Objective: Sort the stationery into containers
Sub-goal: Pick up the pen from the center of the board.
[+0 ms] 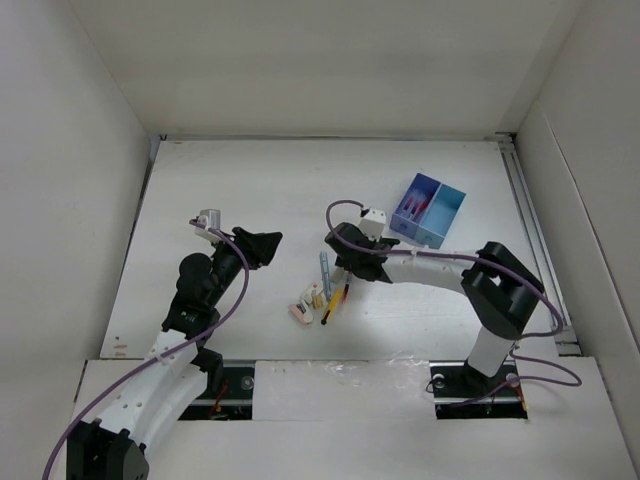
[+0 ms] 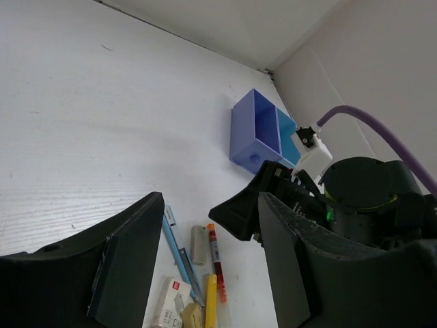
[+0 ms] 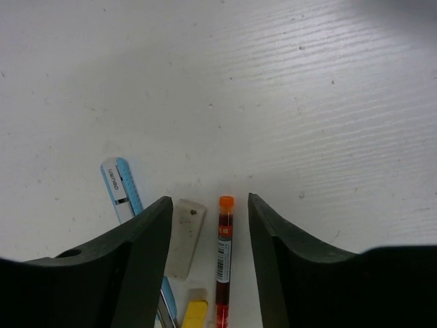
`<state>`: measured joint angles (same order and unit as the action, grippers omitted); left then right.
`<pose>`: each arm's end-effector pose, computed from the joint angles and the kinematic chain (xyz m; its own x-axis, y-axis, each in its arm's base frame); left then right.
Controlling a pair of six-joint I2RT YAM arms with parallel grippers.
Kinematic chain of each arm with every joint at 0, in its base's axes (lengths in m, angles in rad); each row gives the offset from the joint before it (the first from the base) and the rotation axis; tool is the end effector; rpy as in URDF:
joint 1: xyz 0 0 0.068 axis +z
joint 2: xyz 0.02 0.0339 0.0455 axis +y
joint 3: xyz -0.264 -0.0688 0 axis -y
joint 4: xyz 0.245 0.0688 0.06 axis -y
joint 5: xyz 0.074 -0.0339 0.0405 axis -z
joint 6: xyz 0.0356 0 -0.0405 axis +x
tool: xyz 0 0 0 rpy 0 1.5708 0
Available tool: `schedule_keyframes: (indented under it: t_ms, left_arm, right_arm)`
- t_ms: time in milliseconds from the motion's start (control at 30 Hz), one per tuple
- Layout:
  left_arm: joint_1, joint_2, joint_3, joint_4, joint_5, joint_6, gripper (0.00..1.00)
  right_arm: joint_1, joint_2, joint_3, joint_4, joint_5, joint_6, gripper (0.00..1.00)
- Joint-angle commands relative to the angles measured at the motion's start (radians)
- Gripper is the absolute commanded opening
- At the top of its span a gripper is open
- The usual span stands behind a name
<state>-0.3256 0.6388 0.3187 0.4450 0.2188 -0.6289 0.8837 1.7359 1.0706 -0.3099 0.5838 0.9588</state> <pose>0.1561 -0.0609 0.2643 -0.2083 -0.5358 -0.8183 0.4870 0.6688 -0.5618 0.2380 0.2592 0.1840 -0.6691 0.2612 -0.6958 0.1719 0.9652 0.1970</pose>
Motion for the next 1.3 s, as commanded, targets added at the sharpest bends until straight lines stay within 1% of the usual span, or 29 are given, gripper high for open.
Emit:
schedule_keyframes:
  t_ms: [0, 267, 300, 367, 467, 533, 700, 833, 867, 1000, 1133, 1267]
  left_arm:
    - [-0.003, -0.022, 0.016, 0.052, 0.017, -0.002, 0.54]
    - [-0.003, -0.022, 0.016, 0.052, 0.017, -0.002, 0.54]
    - [-0.003, -0.022, 0.016, 0.052, 0.017, -0.002, 0.54]
    - [-0.003, -0.022, 0.016, 0.052, 0.017, -0.002, 0.54]
    - [-0.003, -0.022, 0.016, 0.052, 0.017, -0.002, 0.54]
    - [-0.003, -0.022, 0.016, 0.052, 0.017, -0.002, 0.54]
    - [-0.003, -0.013, 0.016, 0.052, 0.017, -0.002, 0.54]
    - [-0.003, -0.013, 0.016, 0.052, 0.017, -0.002, 0.54]
    - [-0.003, -0.013, 0.016, 0.052, 0.017, -0.002, 0.54]
    - [-0.003, -0.013, 0.016, 0.061, 0.017, -0.002, 0.54]
    - [-0.003, -0.013, 0.016, 0.061, 0.017, -0.002, 0.54]
    - [-0.003, -0.013, 0.016, 0.061, 0.017, -0.002, 0.54]
  right_arm:
    - [0.015, 0.028, 0.002, 0.011, -0.010, 0.038, 0.50]
    - [0.024, 0.100, 0.011, -0.001, 0.008, 0.049, 0.40]
    - [0.024, 0.111, 0.011, -0.001, 0.008, 0.049, 0.40]
    - [0.024, 0.142, 0.020, -0.001, 0.008, 0.060, 0.35]
    - [0.024, 0.168, 0.029, -0.012, 0.027, 0.069, 0.30]
    - [0.024, 0.168, 0.029, -0.012, 0.027, 0.069, 0.30]
    - [0.024, 0.097, 0.011, -0.012, 0.036, 0.069, 0.30]
    - [0.024, 0.050, 0.011, -0.012, 0.036, 0.051, 0.36]
    - [0.024, 0.041, 0.011, -0.012, 0.036, 0.051, 0.36]
    - [0.024, 0.050, 0.011, -0.034, 0.036, 0.069, 0.36]
    - [0.024, 0.069, -0.024, -0.022, 0.036, 0.089, 0.36]
    - [0.024, 0.082, -0.044, -0.011, 0.025, 0.107, 0.34]
